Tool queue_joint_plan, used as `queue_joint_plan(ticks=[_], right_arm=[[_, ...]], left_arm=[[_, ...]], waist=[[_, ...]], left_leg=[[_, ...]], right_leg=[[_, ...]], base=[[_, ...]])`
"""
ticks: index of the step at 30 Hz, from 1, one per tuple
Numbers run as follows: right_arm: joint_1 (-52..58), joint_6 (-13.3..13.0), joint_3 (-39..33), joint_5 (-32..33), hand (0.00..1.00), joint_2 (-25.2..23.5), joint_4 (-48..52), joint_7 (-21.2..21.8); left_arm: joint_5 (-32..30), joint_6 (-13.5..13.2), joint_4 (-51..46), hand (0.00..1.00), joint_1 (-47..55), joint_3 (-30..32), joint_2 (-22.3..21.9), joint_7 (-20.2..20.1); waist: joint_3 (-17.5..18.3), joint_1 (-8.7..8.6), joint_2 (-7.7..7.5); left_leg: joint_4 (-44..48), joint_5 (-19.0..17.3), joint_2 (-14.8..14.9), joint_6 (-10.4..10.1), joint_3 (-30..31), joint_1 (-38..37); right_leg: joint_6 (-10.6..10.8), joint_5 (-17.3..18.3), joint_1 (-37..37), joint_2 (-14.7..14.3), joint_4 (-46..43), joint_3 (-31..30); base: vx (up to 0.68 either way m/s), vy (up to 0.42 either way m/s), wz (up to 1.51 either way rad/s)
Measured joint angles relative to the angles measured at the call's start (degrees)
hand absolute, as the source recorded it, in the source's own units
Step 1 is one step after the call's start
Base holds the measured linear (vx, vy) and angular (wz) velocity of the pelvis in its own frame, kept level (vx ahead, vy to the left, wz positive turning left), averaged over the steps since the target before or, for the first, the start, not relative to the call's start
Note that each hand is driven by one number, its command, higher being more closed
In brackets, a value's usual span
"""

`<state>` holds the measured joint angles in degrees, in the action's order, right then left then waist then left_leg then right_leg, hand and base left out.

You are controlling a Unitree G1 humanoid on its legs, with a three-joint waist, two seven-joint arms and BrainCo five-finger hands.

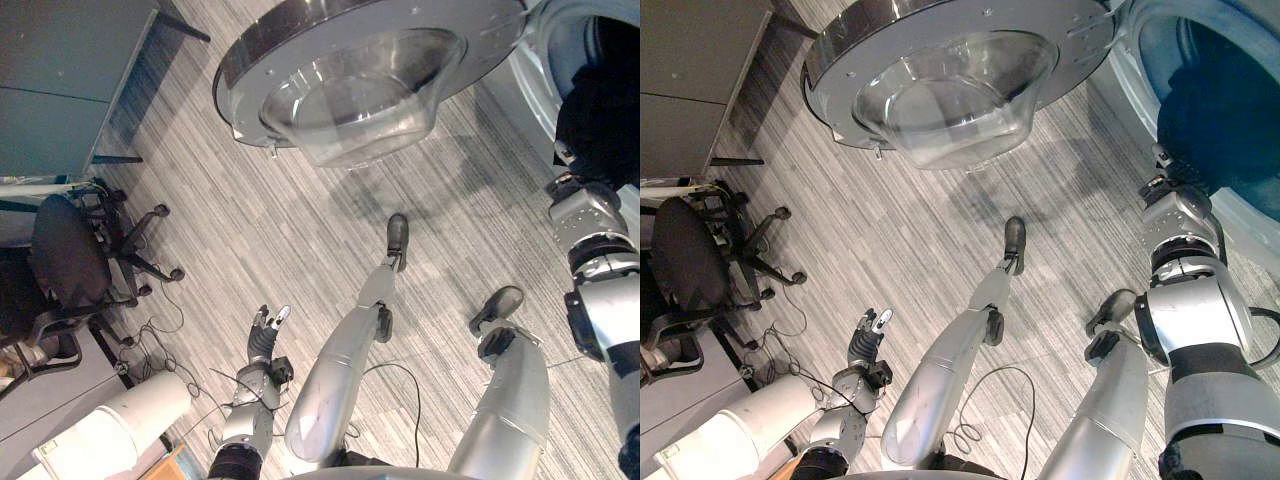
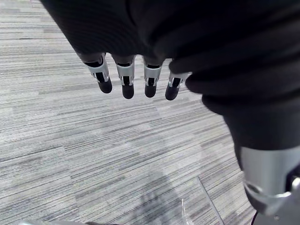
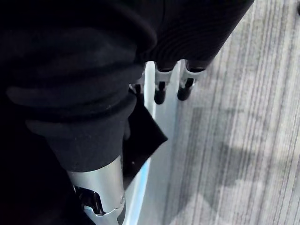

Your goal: Pick up the laundry basket with both hands and put the clothes into the washing machine.

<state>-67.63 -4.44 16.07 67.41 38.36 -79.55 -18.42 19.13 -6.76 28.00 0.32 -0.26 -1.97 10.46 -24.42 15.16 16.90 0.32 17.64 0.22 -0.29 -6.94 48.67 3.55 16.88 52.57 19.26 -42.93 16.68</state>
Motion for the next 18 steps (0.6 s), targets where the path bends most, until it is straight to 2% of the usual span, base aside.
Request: queue_joint_plan(ticks=[5, 11, 15, 16, 18], right_arm=[[-4.9, 1.9, -1.6, 0.9, 0.0, 0.3, 0.1, -0.6], [-10.5, 3.7, -5.9, 6.8, 0.0, 0.7, 5.2, -5.8], [-10.5, 3.7, -6.7, 10.9, 0.0, 0.2, 10.5, -8.7], [-10.5, 3.7, -9.7, 12.4, 0.0, -1.2, 12.6, -9.4], [-10.4, 3.7, -12.0, 12.7, 0.0, -2.3, 13.7, -9.5]], left_arm=[[0.5, -0.2, -3.4, 0.0, 0.1, 0.7, 0.0, 0.0], [0.5, -0.2, -5.5, 0.0, 0.4, 1.5, -0.3, 1.2], [0.6, -0.2, -5.1, 0.0, 0.7, 4.1, -1.7, 1.7], [0.6, -0.2, -4.9, 0.0, 0.8, 5.0, -1.8, 2.0], [0.6, -0.2, -4.4, 0.0, 0.8, 5.5, -1.8, 2.1]], waist=[[0.0, 0.23, -0.01], [-0.1, 0.88, -0.1], [-0.4, -0.84, -0.53], [-1.0, -1.9, -1.38], [-1.6, -2.61, -2.14]], left_leg=[[0.0, 0.3, -0.4, -0.3, 1.5, 1.9], [0.1, 0.8, -0.5, -0.2, 2.0, 3.4], [0.5, 0.8, -0.2, 0.0, 1.7, 4.6], [0.9, 1.0, 0.0, 0.1, 1.4, 4.6], [1.5, 1.0, 0.2, 0.2, 1.3, 4.8]], right_leg=[[0.0, 0.7, 1.2, 0.8, -1.4, 1.4], [-0.1, 0.8, 2.4, 1.1, -2.0, 2.2], [0.0, 0.6, 3.0, 1.1, -2.0, 2.6], [0.0, 0.4, 2.8, 0.9, -1.8, 2.6], [0.0, 0.3, 2.5, 0.8, -1.7, 2.7]], base=[[0.03, 0.008, 0.18], [0.0, 0.01, 0.07], [0.0, 0.006, 0.01], [0.02, 0.005, -0.03], [0.01, -0.001, -0.03]])
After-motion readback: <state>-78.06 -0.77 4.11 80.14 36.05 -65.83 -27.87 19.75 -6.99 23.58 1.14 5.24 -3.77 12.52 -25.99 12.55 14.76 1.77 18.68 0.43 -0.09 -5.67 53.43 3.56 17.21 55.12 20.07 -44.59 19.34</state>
